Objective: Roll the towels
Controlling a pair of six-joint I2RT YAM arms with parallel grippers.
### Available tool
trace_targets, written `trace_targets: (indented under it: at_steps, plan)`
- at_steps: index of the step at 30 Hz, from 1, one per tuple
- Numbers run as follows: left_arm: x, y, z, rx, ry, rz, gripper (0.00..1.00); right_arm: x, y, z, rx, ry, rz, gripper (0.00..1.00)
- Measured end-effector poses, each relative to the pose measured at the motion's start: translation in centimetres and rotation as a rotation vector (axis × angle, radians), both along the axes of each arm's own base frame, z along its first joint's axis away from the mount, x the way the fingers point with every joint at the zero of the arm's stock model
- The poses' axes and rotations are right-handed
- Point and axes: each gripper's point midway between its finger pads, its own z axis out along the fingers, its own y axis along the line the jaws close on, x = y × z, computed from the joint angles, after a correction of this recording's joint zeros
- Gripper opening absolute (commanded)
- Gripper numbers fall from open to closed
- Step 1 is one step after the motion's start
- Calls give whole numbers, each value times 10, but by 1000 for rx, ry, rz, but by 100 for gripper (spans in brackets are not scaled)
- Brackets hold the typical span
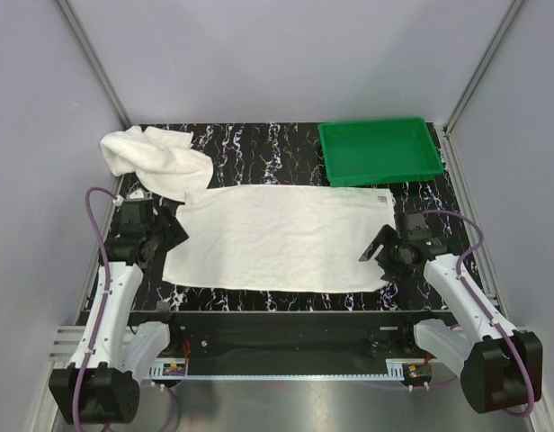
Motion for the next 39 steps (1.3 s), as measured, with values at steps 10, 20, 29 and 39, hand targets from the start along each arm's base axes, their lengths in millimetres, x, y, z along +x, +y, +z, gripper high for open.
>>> trace_targets:
  at_steps: [10,20,29,39]
  plan:
    - [2,-14,8,-36,-42,-99,73,-40,19,-3,-52,120,41,79]
    - [4,-20,10,-57,-56,-131,73,-45,15,-24,-99,194,-20,68]
    - [4,-22,8,-56,-48,-143,73,-33,14,-44,-136,205,-39,50]
    - [-10,-2,-8,-34,57,24,96,-27,16,-53,-152,213,0,5]
